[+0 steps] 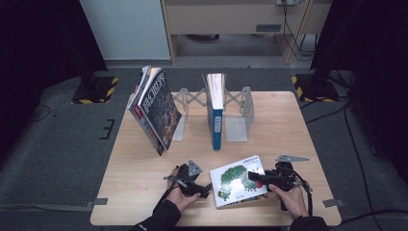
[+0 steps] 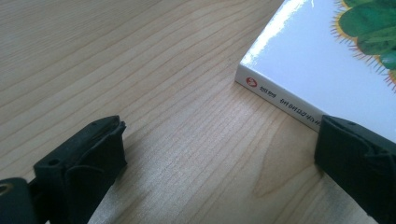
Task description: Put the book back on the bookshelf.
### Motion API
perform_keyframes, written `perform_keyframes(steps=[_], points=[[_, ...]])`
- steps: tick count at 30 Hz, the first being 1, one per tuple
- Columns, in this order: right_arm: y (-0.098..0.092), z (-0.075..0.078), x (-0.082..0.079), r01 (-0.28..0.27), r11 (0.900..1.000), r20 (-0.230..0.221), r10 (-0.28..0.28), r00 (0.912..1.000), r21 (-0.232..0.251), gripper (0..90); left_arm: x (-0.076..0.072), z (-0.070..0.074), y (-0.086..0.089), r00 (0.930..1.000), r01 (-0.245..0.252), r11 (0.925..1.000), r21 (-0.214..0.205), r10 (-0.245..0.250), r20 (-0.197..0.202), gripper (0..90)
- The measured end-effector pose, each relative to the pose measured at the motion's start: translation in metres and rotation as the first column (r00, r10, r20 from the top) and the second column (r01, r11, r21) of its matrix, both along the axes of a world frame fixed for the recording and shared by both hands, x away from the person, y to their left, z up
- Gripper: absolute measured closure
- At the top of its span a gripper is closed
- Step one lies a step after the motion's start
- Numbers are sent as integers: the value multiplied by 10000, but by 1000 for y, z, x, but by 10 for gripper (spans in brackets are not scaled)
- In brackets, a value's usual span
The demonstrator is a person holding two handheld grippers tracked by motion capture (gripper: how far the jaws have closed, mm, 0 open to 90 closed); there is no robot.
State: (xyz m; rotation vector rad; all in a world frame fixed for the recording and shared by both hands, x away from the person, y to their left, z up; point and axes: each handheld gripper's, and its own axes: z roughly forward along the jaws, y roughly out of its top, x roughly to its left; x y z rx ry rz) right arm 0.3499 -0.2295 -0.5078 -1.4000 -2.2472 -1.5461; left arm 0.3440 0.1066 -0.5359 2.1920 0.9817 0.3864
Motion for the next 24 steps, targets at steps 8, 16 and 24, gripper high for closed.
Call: perform_keyframes(steps=[8, 16, 24], points=[[-1, 3, 0, -46, 9990, 22, 45, 10000, 437, 719, 0, 7, 10, 9982, 104, 9910, -1335, -182, -572, 194], [-1, 7, -1, -102, 9967, 115, 93, 9999, 808, 772, -7, 9, -1, 9931, 749, 9766, -2017, -914, -738, 197], [-1, 16, -3, -313, 9909, 555, 242, 9982, 1306, 823, -11, 7, -9, 9817, 1159, 9575, -2640, -1508, -1159, 162]])
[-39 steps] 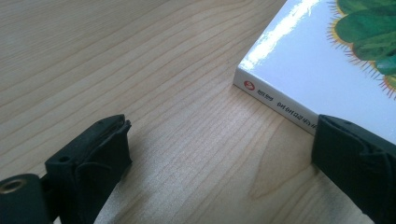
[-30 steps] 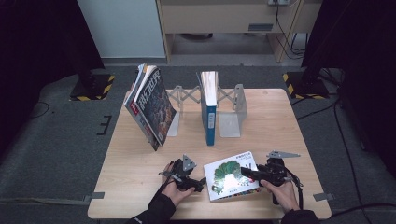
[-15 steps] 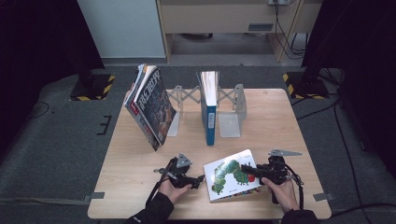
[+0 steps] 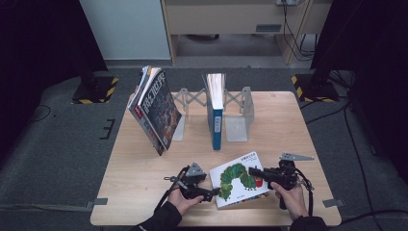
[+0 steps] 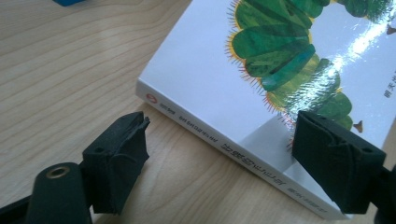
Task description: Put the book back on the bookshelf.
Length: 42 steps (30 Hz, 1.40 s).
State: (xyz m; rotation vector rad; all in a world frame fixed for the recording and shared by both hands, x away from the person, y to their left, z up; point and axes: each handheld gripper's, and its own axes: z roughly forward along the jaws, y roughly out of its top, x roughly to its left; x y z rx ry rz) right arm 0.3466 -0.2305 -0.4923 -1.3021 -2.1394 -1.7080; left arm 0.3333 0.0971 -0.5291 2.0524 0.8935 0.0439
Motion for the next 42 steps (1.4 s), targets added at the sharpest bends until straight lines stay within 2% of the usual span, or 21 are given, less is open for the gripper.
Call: perform_keyframes(steps=[2, 7, 11, 13, 14, 16, 19, 22, 26, 28, 30, 35, 42], points=[[0, 1, 0, -89, 9999, 201, 88, 9998, 55, 828, 1, -1, 0, 9999, 92, 9999, -138, -93, -114, 145], [0, 5, -1, -275, 9992, 339, 265, 9991, 297, 839, 0, -4, -6, 9992, 368, 9983, -449, -376, -154, 93], [0, 6, -2, -363, 9988, 512, 346, 9981, 339, 842, 2, -7, -8, 9976, 594, 9955, -740, -619, -316, 61], [0, 6, -2, -372, 9987, 556, 352, 9978, 347, 842, 3, -9, -11, 9961, 785, 9914, -1045, -822, -309, 42], [0, 6, -2, -356, 9988, 568, 337, 9978, 326, 841, 3, -9, -10, 9973, 644, 9945, -831, -672, -308, 42], [-1, 5, -1, -274, 9994, 555, 262, 9981, 213, 837, 3, -9, -10, 9973, 626, 9945, -845, -657, -340, 45], [0, 4, -1, -78, 9999, 551, 86, 9984, -154, 817, 3, -9, -10, 9975, 597, 9949, -814, -625, -325, 53], [2, 2, -1, 132, 9971, 680, -81, 9977, -749, 769, 3, -8, -9, 9975, 620, 9951, -765, -643, -278, 61], [6, -2, -1, 277, 9834, 729, -148, 9972, -1793, 665, 3, -8, -9, 9978, 589, 9955, -744, -610, -265, 78], [7, -5, 0, 239, 9782, 695, -97, 9975, -2061, 644, 3, -8, -9, 9979, 581, 9956, -729, -601, -250, 85], [8, -7, 0, 283, 9749, 750, -119, 9971, -2209, 625, 3, -8, -9, 9978, 587, 9956, -732, -607, -250, 86], [13, -13, 1, 311, 9585, 745, -103, 9972, -2836, 561, 3, -8, -9, 9978, 584, 9955, -751, -605, -256, 90], [15, -19, 2, 246, 9543, 512, -98, 9986, -2978, 555, 4, -9, -8, 9979, 556, 9950, -830, -583, -299, 90]])
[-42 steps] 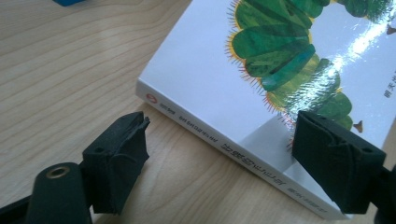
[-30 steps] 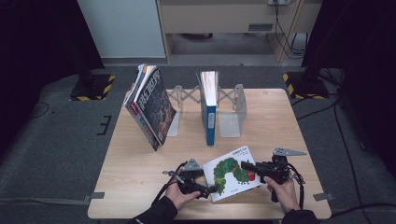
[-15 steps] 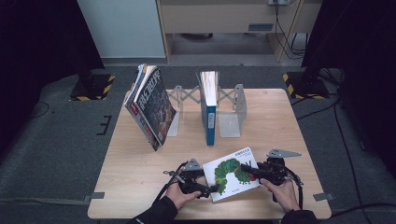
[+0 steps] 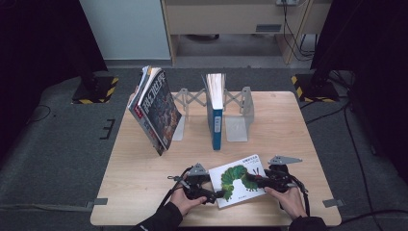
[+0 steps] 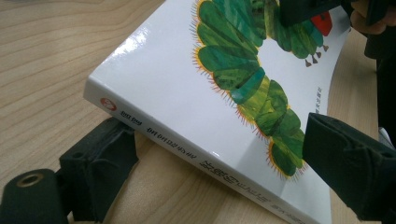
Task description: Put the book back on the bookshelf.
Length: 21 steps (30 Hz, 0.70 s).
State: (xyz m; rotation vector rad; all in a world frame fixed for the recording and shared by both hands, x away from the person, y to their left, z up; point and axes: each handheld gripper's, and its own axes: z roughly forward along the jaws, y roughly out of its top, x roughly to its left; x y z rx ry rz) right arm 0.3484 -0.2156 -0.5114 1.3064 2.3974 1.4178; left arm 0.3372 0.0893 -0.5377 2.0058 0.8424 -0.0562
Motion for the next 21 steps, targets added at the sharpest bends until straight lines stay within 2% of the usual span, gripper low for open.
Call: perform_keyframes(steps=[5, 8, 12, 14, 18, 21], points=[[6, -1, 0, -279, 9996, -46, 280, 9996, 42, 540, 0, 0, -1, 10000, 4, 10000, 75, -4, 51, 90], [8, -1, -1, -355, 9993, -30, 355, 9994, 100, 530, -2, 1, -2, 9994, 69, 9990, 447, -85, 341, 105], [8, -1, -1, -398, 9991, 25, 398, 9992, 119, 491, -1, 1, -1, 9995, 54, 9992, 393, -66, 306, 108], [10, -1, -1, -496, 9988, 123, 496, 9987, 19, 445, -1, 1, -1, 9996, 57, 9994, 356, -66, 264, 109], [13, 3, -2, -797, 9952, 280, 814, 9963, -574, 365, -1, 1, 0, 9998, 12, 9997, 248, -17, 196, 120], [14, 3, -2, -728, 9950, 349, 753, 9965, -686, 332, 0, 0, 1, 9999, -37, 9999, 163, 35, 147, 134]])
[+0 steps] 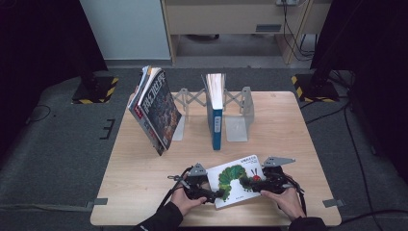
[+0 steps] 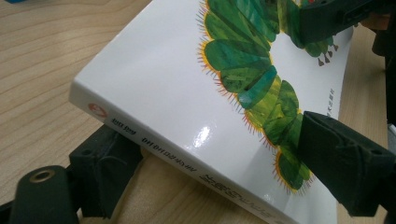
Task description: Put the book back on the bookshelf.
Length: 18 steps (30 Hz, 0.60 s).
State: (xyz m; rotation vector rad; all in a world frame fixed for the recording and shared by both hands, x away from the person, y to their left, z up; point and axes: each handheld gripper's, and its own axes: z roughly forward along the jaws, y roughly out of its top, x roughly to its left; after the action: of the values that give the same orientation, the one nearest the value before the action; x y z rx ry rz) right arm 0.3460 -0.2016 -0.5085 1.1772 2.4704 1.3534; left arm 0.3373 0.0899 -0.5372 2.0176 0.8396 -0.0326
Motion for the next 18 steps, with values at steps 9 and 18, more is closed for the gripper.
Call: perform_keyframes(steps=[9, 18], points=[[-5, 5, 0, 823, 9937, 626, -776, 9950, -763, 300, 0, 0, -1, 10000, 12, 10000, 92, -13, 86, 164], [-6, -1, 0, 881, 9924, 590, -832, 9948, -860, 293, 1, 0, 0, 10000, -10, 10000, 39, 10, 42, 177]])
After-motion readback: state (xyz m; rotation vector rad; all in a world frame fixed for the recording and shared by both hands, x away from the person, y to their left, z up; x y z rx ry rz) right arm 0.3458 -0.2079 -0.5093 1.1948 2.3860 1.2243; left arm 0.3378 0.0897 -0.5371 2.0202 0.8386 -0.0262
